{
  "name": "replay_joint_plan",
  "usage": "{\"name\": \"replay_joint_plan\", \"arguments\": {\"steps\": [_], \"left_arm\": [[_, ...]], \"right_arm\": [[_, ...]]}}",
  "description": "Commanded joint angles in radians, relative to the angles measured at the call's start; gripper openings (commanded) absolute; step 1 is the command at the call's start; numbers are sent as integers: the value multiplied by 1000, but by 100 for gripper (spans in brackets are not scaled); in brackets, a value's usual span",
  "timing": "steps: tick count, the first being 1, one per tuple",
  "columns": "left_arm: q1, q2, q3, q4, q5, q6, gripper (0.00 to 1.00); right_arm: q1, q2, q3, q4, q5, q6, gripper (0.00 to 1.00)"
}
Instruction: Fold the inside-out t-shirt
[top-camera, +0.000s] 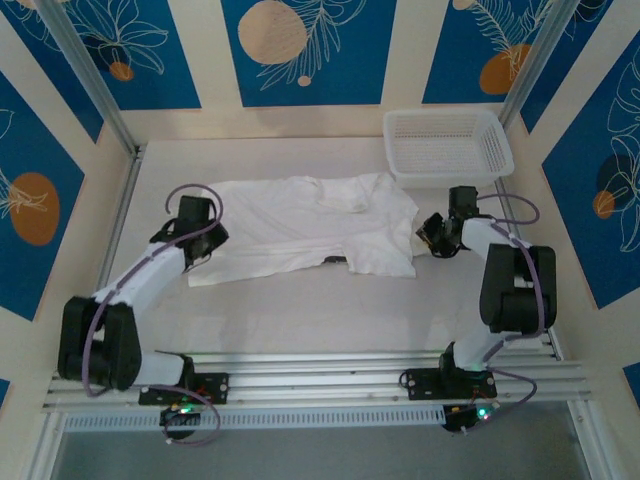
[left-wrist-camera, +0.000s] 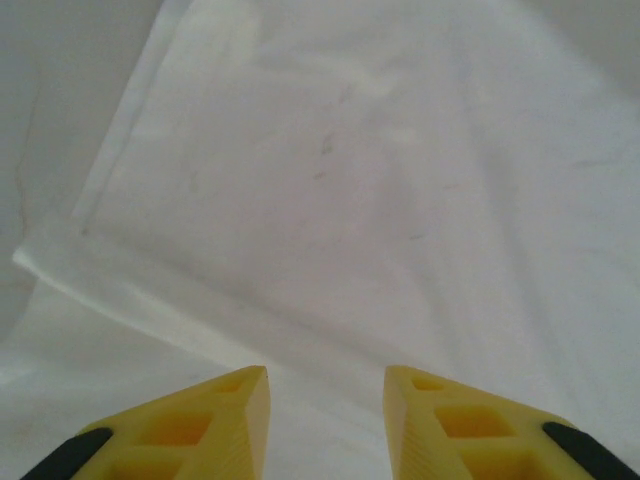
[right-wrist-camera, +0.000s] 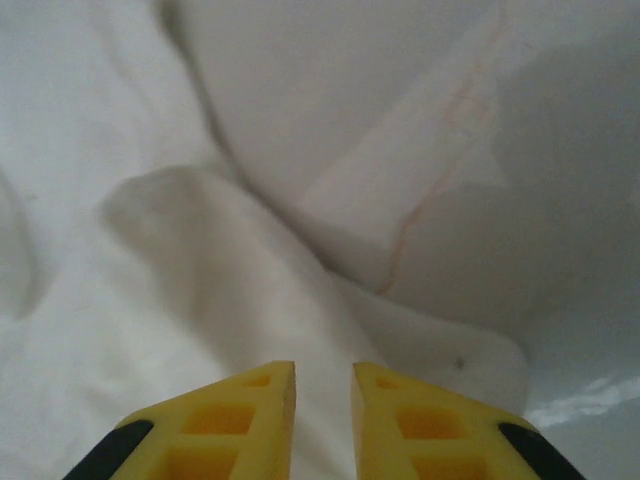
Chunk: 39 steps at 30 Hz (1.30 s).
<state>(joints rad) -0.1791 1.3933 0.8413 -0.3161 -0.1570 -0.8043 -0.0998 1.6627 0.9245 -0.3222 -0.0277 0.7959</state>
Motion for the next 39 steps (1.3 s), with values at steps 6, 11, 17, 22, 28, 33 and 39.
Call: {"name": "replay_joint_plan", "arguments": {"steps": [6, 11, 17, 22, 28, 33, 39], "left_arm": [[116, 165, -87, -79, 82, -190, 25], [112, 113, -197, -93, 81, -199, 18], [94, -70, -279, -206, 75, -197, 18], [-4, -240, -357, -306, 63, -250, 18], [-87, -466, -383, -454, -39, -322, 27], [-92, -562, -301, -354, -117, -244, 41], [-95, -380, -117, -107, -187, 42, 49]], "right_arm": [[-32, 40, -26, -92, -60, 29, 20], [-63, -13, -128, -143, -124, 23, 18], [-138, -216, -332, -181, -118, 44, 21], [-196, -334, -433, -262, -150, 51, 22], [-196, -667, -425, -419, -79, 73, 27], [-1, -903, -367, -271, 18, 70, 50], [371, -540, -156, -113, 110, -26, 63]]}}
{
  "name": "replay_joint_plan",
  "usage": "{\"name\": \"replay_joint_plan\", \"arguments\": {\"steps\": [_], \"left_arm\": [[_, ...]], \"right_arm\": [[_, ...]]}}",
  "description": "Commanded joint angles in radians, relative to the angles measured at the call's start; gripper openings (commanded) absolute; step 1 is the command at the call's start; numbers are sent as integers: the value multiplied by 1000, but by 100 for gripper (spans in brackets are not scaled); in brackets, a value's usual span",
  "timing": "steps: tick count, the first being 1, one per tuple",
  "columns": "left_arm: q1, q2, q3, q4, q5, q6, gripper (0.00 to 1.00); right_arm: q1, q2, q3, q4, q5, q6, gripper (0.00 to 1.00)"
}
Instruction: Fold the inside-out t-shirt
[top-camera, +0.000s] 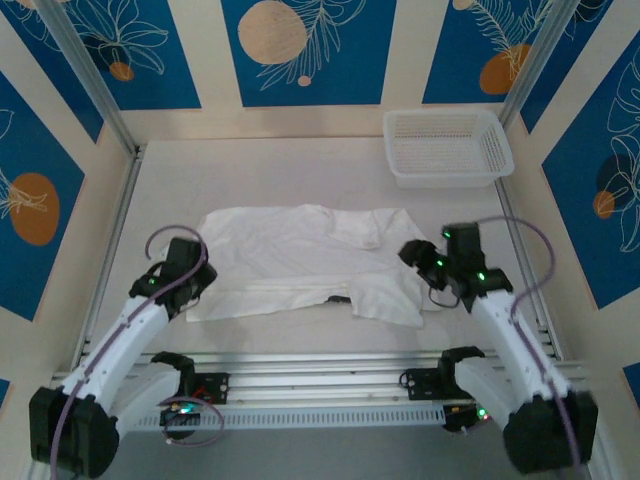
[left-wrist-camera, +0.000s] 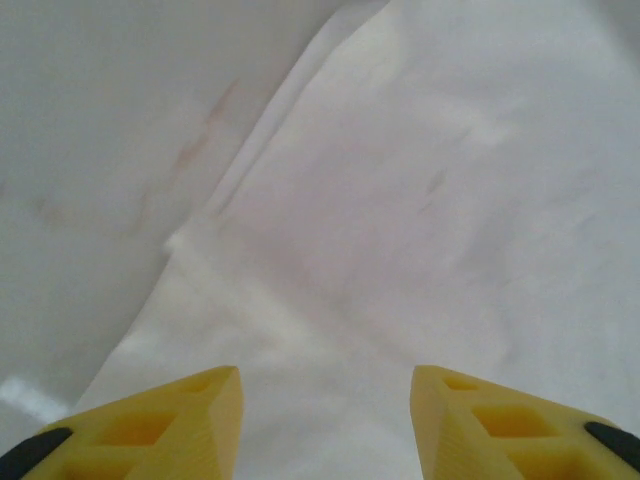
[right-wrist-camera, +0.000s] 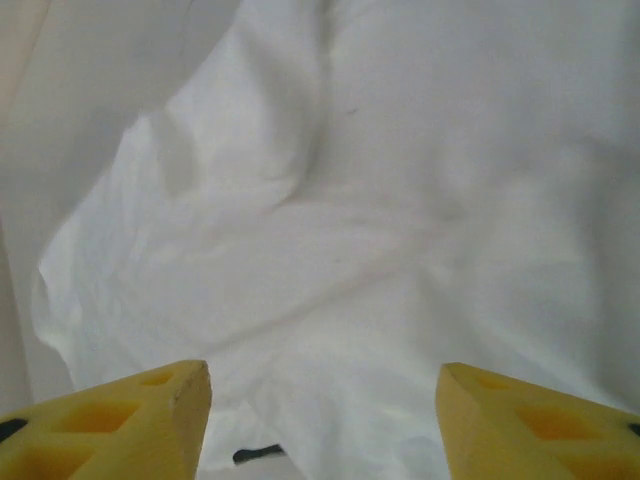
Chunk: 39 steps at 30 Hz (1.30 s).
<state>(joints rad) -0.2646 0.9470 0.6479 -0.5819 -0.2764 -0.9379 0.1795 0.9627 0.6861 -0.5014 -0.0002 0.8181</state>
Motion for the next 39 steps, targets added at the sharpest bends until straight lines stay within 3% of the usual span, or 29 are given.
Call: {"name": "replay_joint_plan", "arguments": {"steps": [1, 6, 7, 8, 9, 10, 11, 12, 17, 20, 24, 34, 38, 39], "left_arm": [[-9, 118, 102, 203, -59, 233, 50], [0, 457, 332, 136, 3, 262, 47], [1, 506, 347, 147, 26, 240, 45], [4, 550, 353, 175, 55, 222, 39], [8, 589, 355, 199, 82, 204, 30], [14, 627, 359, 215, 110, 175, 18], [22, 668, 361, 234, 140, 157, 4], [27, 700, 361, 251, 161, 140, 0], [77, 820, 325, 251, 208, 26, 0], [123, 825, 261, 221, 198, -42, 0], [169, 724, 151, 213, 174, -80, 0], [183, 478, -40, 141, 195, -74, 0], [163, 340, -86, 288, 314, 55, 0], [150, 303, -72, 284, 299, 81, 4]], "right_arm": [[103, 252, 128, 54, 97, -39, 64], [60, 515, 210, 117, 124, -3, 59], [42, 555, 222, 120, 109, 4, 40], [22, 596, 236, 114, 90, 19, 14], [5, 625, 247, 100, 75, 30, 1], [-11, 654, 253, 99, 57, 32, 0], [-24, 673, 246, 106, 42, 38, 0], [-33, 684, 238, 112, 28, 39, 0], [-36, 737, 229, 98, -37, 3, 0], [15, 791, 309, -38, 38, -34, 0], [72, 817, 349, -154, 80, -51, 0], [105, 582, 95, -154, 52, 10, 2], [107, 515, 134, -164, 50, -55, 13], [113, 500, 166, -171, 46, -70, 19]]}}
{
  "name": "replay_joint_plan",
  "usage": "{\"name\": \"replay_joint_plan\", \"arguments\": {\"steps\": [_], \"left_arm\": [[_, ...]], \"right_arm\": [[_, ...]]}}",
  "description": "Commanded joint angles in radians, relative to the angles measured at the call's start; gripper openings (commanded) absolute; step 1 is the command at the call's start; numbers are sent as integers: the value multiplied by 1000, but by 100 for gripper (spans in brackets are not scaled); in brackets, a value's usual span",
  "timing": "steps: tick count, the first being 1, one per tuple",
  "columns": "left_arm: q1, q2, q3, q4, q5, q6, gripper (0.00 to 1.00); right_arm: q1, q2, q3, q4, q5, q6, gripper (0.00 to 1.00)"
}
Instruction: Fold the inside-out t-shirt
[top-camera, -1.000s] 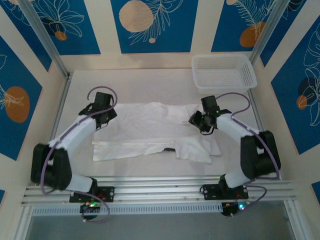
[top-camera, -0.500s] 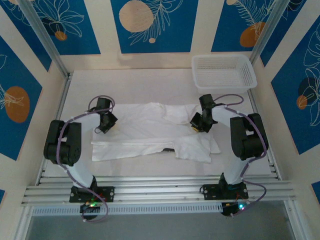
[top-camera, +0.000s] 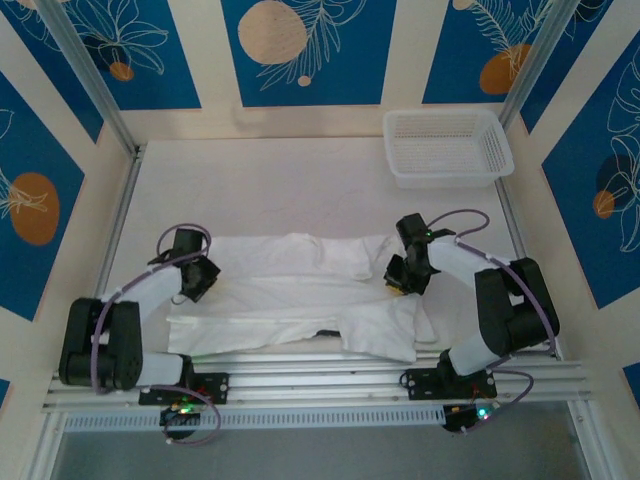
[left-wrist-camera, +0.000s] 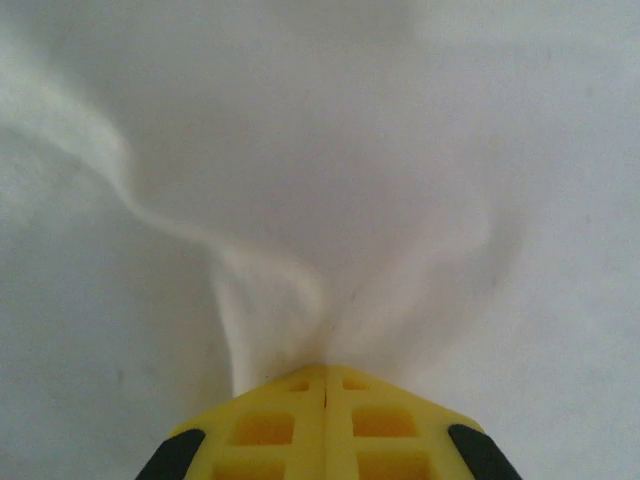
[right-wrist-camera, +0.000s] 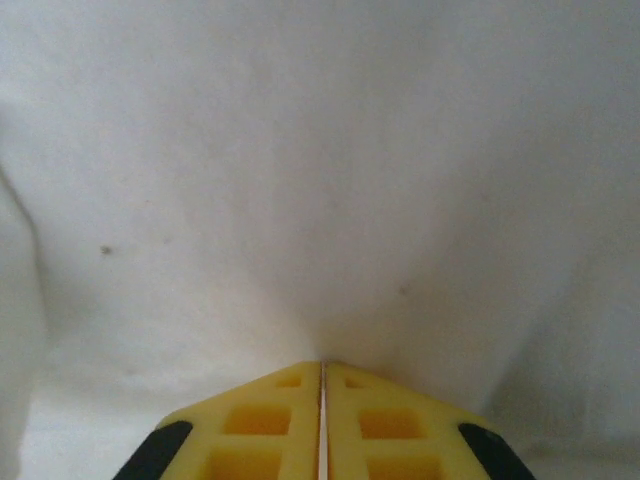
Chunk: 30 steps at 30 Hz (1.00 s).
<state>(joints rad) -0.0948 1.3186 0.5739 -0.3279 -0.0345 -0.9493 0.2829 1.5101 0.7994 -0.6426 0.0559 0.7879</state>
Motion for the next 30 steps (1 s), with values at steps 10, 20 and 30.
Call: {"name": "replay_joint_plan", "arguments": {"steps": [10, 20, 30], "left_arm": [[-49, -306, 128, -82, -54, 244, 48], [-52, -331, 146, -165, -111, 257, 53], [-52, -265, 153, -172, -148, 200, 53]], "right_arm": [[102, -19, 115, 52, -30, 73, 45], [115, 74, 205, 165, -78, 104, 3], [-41, 478, 725, 65, -9, 201, 11]]}}
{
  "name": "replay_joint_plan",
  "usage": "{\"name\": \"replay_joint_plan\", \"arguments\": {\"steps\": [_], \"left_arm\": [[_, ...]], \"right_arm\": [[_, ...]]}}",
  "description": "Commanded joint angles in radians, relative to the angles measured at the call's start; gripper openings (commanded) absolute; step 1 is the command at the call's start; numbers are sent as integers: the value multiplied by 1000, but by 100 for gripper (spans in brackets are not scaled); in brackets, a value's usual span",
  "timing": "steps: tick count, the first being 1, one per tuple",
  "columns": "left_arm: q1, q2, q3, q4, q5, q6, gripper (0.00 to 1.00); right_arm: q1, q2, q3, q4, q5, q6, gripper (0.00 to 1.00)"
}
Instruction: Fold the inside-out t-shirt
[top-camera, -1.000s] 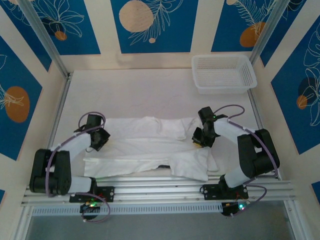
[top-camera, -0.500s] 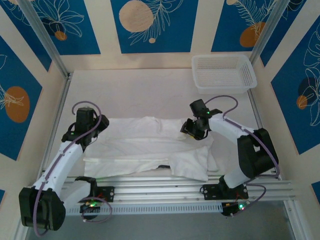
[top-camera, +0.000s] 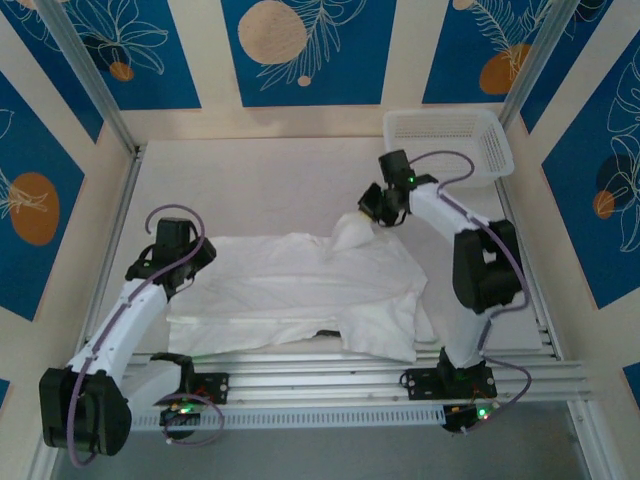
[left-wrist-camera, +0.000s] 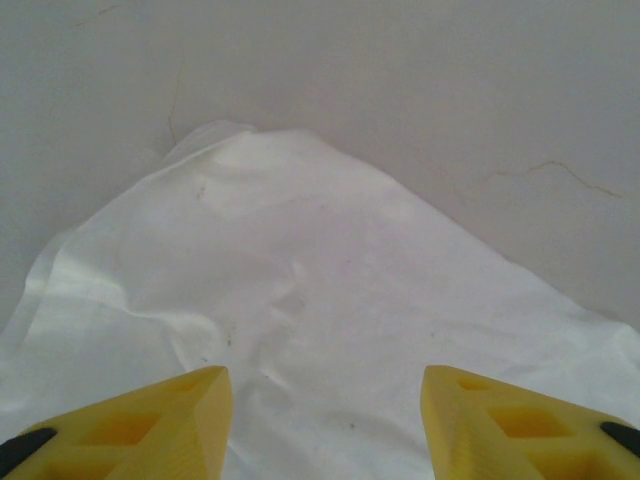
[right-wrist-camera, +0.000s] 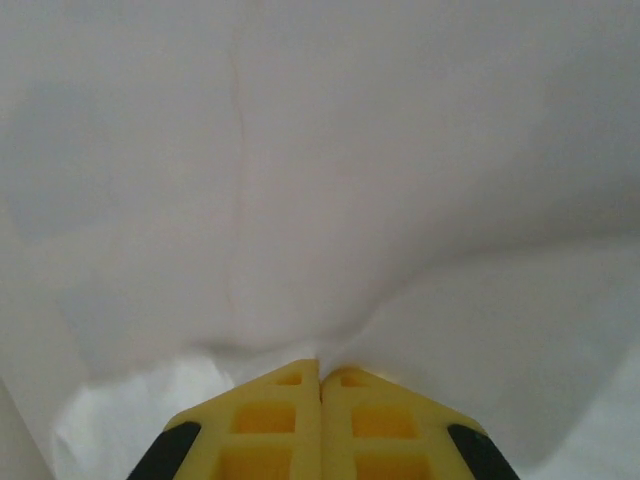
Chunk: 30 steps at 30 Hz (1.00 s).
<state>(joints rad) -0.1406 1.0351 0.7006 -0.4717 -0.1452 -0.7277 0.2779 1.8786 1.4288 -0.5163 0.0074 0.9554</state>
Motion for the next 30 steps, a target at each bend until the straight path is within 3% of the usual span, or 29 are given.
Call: {"name": "replay_joint_plan", "arguments": {"steps": [1, 3, 6, 11, 15, 20, 26, 30], "left_arm": [[-6, 31, 28, -31, -41, -28, 53], [-6, 65, 42, -44, -43, -32, 53], [-6, 114, 65, -64, -74, -29, 54], [5, 179, 102, -71, -182, -28, 58], [68, 241, 146, -66, -117, -13, 58], [99, 296, 210, -53, -59, 63, 56], [150, 345, 246, -37, 33, 164, 58], [185, 386, 280, -71, 26, 195, 61]], "right_arm": [[-46, 158, 159, -85, 38, 17, 21], [-56, 216, 277, -149, 19, -25, 34], [-57, 178, 315, -183, 31, -102, 42], [-116, -62, -6, -35, 26, -179, 46], [-145, -163, -203, 20, -17, -422, 39], [-65, -99, -187, -87, 230, -651, 38], [-25, 72, -37, -151, 275, -733, 44], [-3, 157, 34, -177, 276, -756, 46]]}}
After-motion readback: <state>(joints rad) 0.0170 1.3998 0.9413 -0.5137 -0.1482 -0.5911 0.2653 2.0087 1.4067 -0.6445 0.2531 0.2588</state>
